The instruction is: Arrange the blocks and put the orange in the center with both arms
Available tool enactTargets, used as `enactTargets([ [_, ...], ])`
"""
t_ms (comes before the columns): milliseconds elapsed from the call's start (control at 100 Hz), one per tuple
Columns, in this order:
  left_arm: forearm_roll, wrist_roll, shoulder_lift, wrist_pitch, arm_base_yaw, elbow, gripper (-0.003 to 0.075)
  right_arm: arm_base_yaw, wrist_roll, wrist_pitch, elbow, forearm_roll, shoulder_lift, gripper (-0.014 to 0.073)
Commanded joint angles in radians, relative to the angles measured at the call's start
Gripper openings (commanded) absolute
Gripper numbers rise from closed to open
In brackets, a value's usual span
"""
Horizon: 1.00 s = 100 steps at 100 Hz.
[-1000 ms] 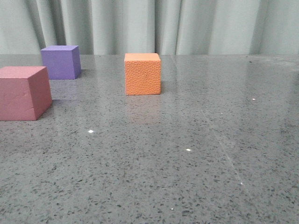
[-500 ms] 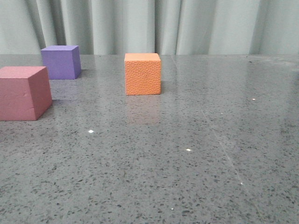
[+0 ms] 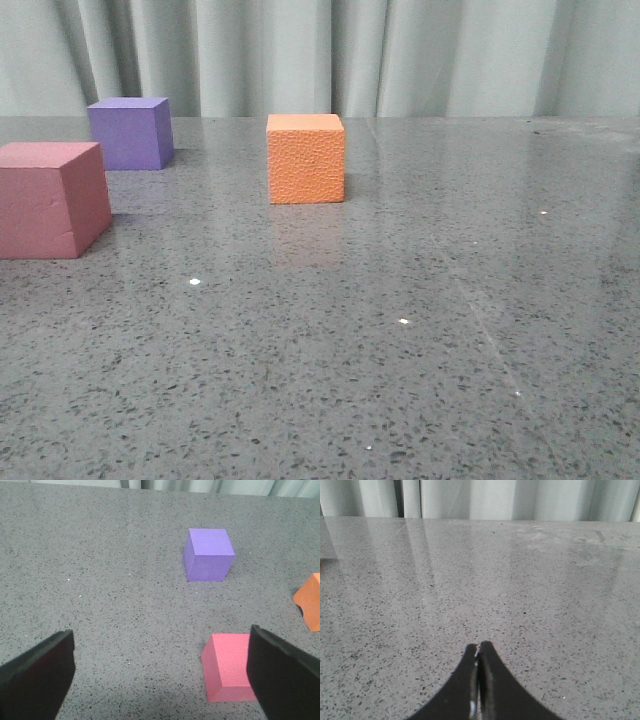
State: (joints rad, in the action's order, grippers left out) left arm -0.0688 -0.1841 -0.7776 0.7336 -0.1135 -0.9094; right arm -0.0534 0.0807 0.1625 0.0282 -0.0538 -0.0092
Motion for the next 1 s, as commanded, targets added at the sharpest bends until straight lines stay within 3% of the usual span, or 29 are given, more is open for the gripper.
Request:
enactTargets([
  [0, -0.006, 0.004, 0.0, -0.078, 0.002, -0.034, 0.0657, 0.005, -0.008, -0.087, -0.014, 0.003, -0.022, -0.006],
  [250, 0.005, 0.004, 0.0, -0.171, 0.002, -0.034, 0.0589, 0.005, -0.008, -0.087, -0.014, 0.003, -0.022, -0.006],
  [490, 0.113, 0.004, -0.02, -0.256, -0.033, -0.039, 0.0586, 0.005, -0.008, -0.087, -0.014, 0.003, -0.022, -0.006],
  [820, 0.109, -0.009, -0.273, -0.303, -0.284, -0.191, 0.0586, 0.005, -0.008, -0.087, -0.014, 0.003, -0.022, -0.006],
  [990, 0.059, -0.1, -0.469, -0.311, -0.388, -0.32, 0.0586, 0.005, -0.008, -0.087, -0.014, 0.003, -0.022, -0.006],
])
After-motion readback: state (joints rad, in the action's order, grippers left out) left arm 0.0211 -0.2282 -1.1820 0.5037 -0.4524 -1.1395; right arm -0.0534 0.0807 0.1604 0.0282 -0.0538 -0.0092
